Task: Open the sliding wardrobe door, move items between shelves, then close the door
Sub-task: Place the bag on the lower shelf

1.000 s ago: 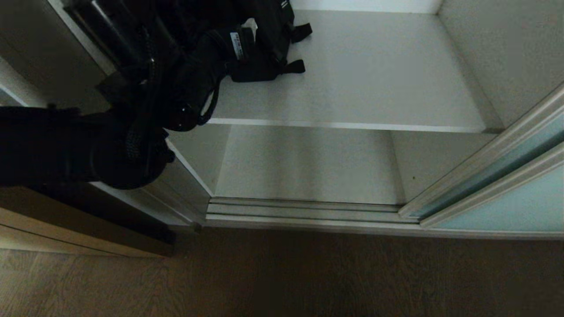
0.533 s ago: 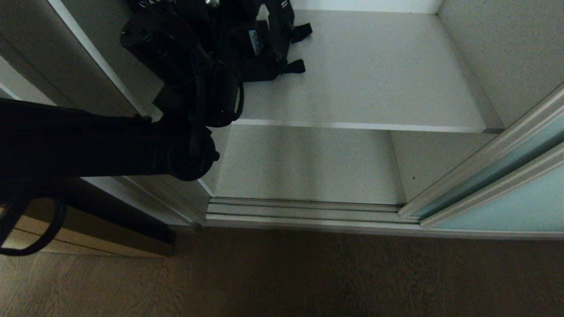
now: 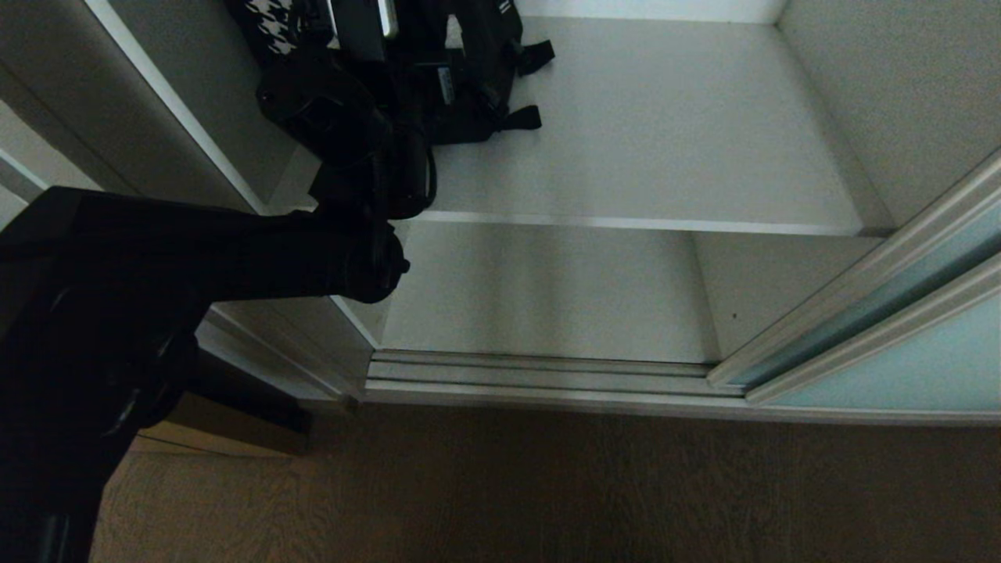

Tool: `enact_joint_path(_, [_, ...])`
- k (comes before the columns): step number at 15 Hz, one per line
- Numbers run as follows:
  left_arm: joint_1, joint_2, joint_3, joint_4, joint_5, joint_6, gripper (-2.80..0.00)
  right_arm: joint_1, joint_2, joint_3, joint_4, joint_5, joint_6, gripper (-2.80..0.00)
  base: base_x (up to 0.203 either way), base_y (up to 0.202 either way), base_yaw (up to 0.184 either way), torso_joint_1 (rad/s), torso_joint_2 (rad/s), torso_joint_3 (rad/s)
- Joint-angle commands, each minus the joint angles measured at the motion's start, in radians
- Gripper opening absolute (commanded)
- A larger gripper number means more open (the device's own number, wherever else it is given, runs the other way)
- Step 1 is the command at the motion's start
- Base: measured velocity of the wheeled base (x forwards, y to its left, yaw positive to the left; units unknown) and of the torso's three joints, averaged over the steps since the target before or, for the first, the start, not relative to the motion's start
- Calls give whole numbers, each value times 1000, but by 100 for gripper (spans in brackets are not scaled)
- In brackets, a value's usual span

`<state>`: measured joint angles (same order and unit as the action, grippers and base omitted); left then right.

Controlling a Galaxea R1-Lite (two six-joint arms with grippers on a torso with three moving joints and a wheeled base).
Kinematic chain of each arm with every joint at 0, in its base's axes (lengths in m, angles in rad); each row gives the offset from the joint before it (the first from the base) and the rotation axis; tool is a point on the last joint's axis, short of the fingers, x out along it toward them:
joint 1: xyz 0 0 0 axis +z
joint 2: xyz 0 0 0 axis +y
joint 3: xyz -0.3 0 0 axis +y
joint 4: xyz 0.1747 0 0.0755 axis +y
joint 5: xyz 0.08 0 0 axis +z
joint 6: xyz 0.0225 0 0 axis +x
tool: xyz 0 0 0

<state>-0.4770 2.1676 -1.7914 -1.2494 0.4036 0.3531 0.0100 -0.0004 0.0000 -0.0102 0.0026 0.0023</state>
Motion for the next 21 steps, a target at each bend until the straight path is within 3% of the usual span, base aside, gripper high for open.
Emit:
enact_joint_path(1, [34,27,-35,-18,4,30,0,1,-3,1,-1,1,1,-280,0,0,0,0,0,0])
enact_joint_path(5, [52,60,-137,-26,-8,36,0,0,-3,0,-1,1,0,-280,0,0,0,0,0,0])
enact_joint_path(18, [40,144,-146,-10,-46,-42,0,1,-3,0,-1,1,1,-280,0,0,0,0,0,0])
enact_joint_path(19, [40,143,-150,-7,-46,-42,-280,1,-1,0,-1,1,1,-280,0,0,0,0,0,0])
enact_joint_path(21, [40,141,-150,-16,-49,-40,-280,1,-1,0,-1,1,-1,-280,0,0,0,0,0,0])
